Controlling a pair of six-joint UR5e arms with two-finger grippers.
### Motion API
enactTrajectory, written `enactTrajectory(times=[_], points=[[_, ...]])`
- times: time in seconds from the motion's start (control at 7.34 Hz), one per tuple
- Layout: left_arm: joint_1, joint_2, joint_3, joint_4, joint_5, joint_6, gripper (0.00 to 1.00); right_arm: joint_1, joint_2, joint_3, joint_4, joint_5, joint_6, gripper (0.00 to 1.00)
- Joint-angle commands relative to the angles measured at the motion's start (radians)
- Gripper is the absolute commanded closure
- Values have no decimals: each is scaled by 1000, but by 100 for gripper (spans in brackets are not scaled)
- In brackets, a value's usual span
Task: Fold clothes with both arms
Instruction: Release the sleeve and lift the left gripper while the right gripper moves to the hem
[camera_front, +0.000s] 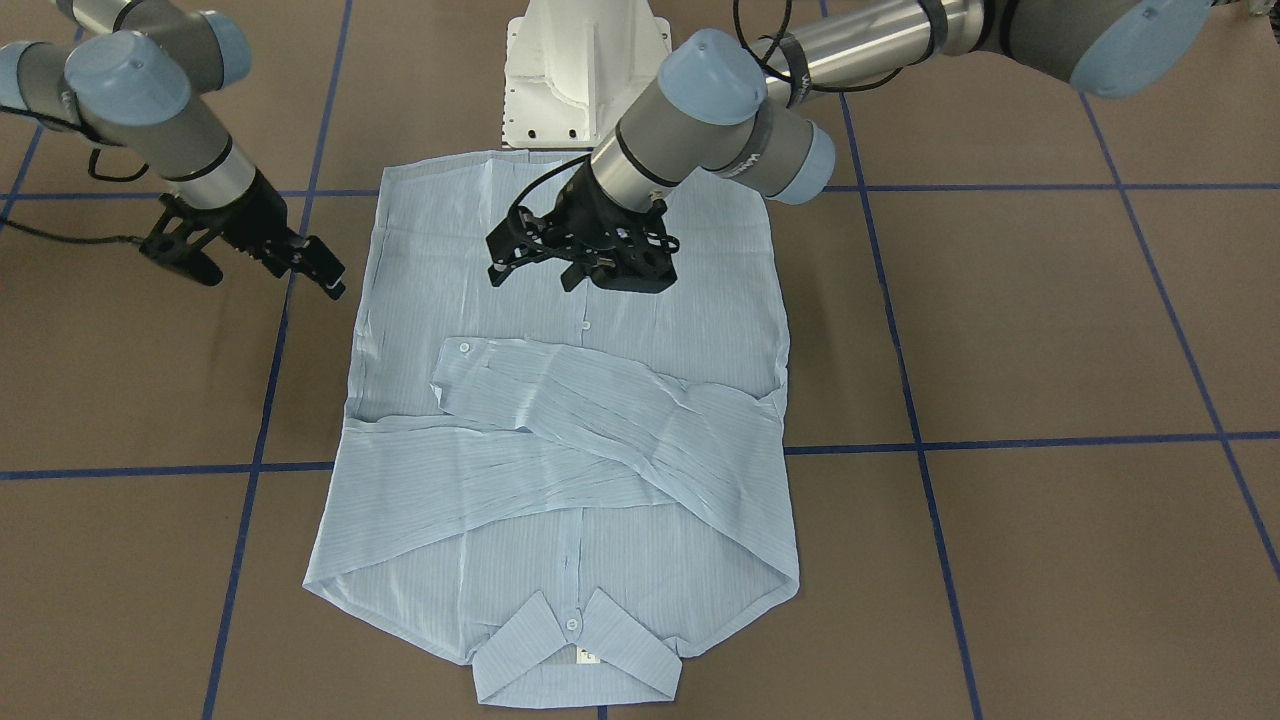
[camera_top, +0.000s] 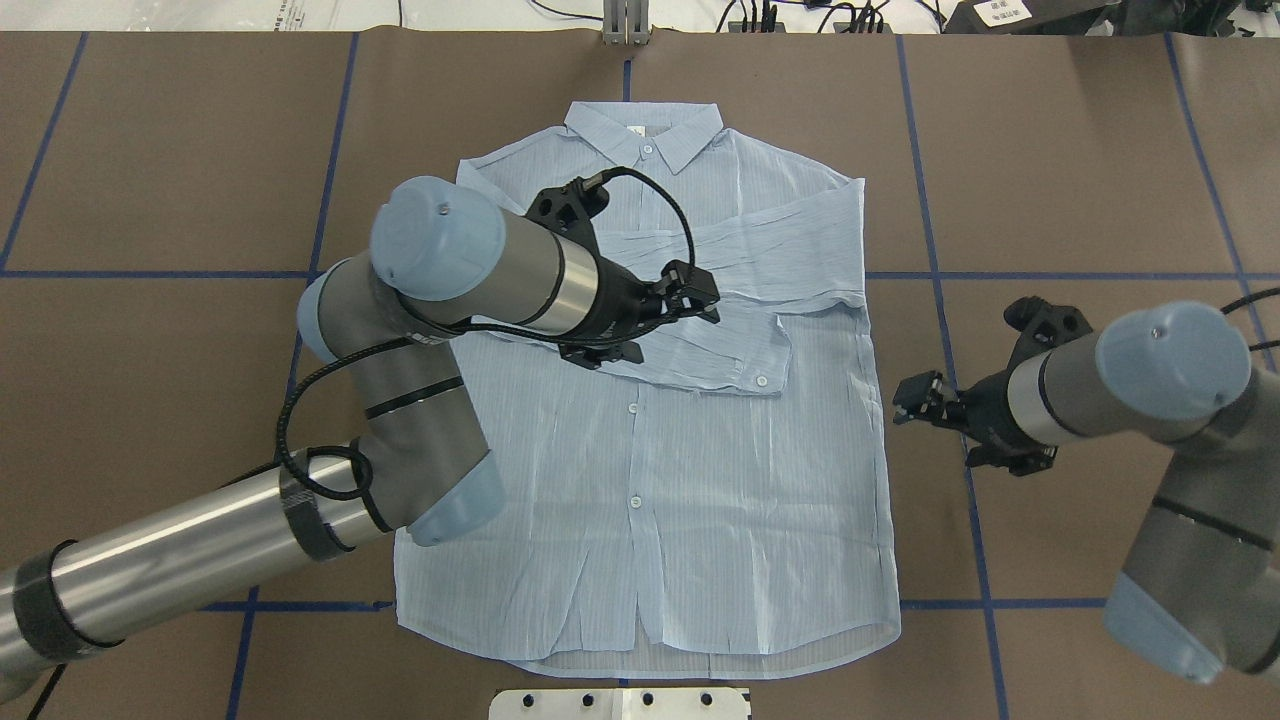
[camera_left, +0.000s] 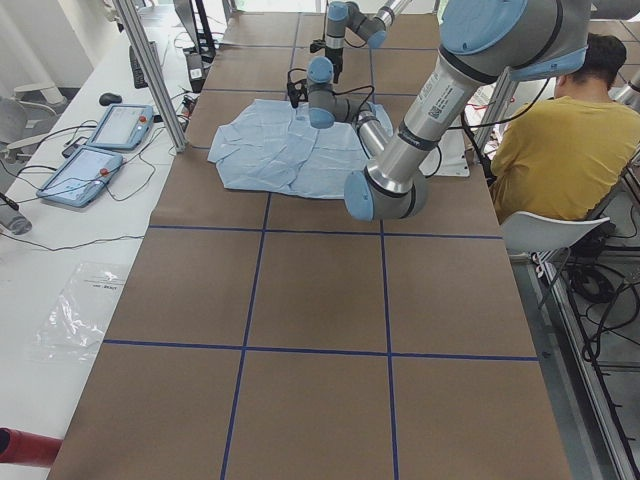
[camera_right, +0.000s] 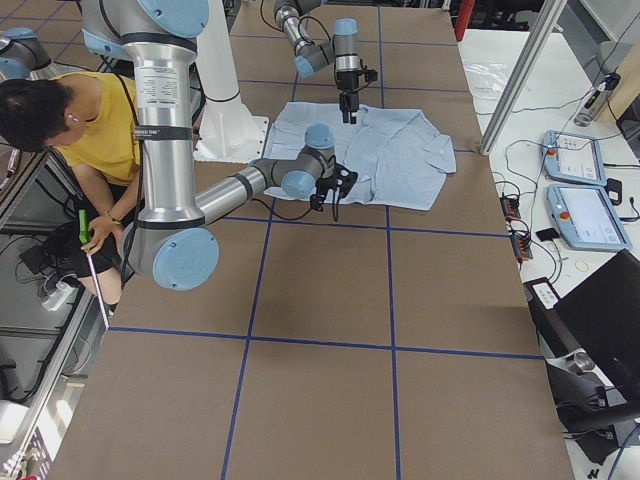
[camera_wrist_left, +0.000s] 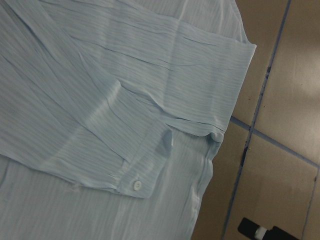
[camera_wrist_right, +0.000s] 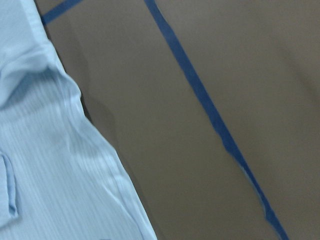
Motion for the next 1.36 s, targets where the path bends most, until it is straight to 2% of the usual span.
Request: enactTrajectory(times=[0.0, 0.14, 0.27, 0.41, 0.82, 1.23], points=[[-48, 112, -64, 1, -3, 176, 2, -294, -73, 100, -10, -270, 251, 7], [-54, 133, -69, 1, -3, 194, 2, -356, -68, 129, -51, -300, 319, 8], [-56, 139, -75, 1, -1, 195, 2, -411, -61, 161, -156, -348, 346, 9], [-54, 161, -87, -1, -1, 195, 2, -442, -61, 175, -206, -366, 411, 10], [-54, 164, -89, -1, 0, 188, 2, -528, -71, 152, -211, -400, 504, 12], [-54, 167, -90, -1, 2, 182, 2, -518, -62, 149, -211, -405, 509, 24]])
